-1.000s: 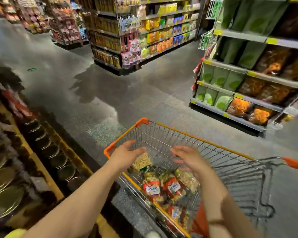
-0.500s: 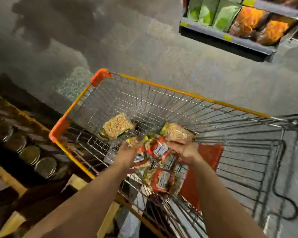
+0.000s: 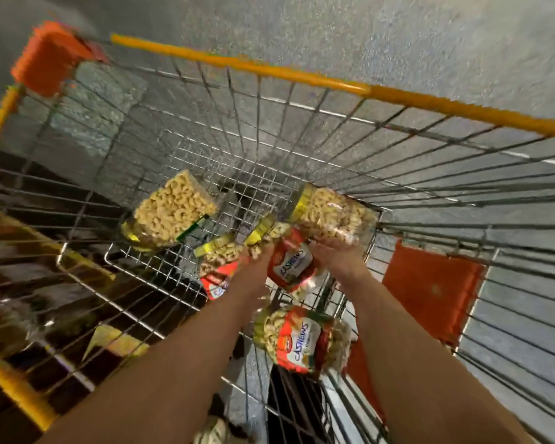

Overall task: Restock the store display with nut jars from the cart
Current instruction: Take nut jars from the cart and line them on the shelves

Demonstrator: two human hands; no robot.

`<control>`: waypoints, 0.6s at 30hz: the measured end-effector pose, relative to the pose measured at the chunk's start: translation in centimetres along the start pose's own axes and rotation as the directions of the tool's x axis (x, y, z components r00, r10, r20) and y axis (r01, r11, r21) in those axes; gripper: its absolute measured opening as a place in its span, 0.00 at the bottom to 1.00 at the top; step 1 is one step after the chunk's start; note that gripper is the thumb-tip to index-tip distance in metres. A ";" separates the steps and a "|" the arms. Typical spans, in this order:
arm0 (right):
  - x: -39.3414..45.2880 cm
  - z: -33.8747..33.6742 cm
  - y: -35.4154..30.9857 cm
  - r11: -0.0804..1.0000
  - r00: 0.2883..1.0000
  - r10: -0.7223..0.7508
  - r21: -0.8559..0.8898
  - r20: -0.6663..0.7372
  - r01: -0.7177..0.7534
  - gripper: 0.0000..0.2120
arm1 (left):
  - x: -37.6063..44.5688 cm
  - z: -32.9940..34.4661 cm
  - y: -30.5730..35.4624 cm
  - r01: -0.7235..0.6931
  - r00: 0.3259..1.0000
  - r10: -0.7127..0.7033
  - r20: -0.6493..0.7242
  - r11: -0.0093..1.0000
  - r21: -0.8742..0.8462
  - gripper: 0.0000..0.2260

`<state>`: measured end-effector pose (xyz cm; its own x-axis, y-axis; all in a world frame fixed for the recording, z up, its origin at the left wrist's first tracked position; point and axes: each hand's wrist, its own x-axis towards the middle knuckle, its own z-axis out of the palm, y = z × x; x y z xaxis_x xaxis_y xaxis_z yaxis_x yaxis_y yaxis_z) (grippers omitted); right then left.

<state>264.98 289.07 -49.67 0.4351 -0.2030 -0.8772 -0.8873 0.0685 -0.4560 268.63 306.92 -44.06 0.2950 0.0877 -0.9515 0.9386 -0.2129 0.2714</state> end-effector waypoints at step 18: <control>-0.5 3.2 -2.0 0.998 0.989 -0.051 0.050 0.142 0.044 0.36 | 7.3 1.7 -1.0 0.132 0.988 -0.107 0.113 0.962 -0.240 0.49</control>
<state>267.07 292.17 -48.79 0.4970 -0.0658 -0.8653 -0.8585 0.1083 -0.5013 269.55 306.14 -51.52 0.1709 -0.0011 -0.9853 0.9845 0.0405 0.1707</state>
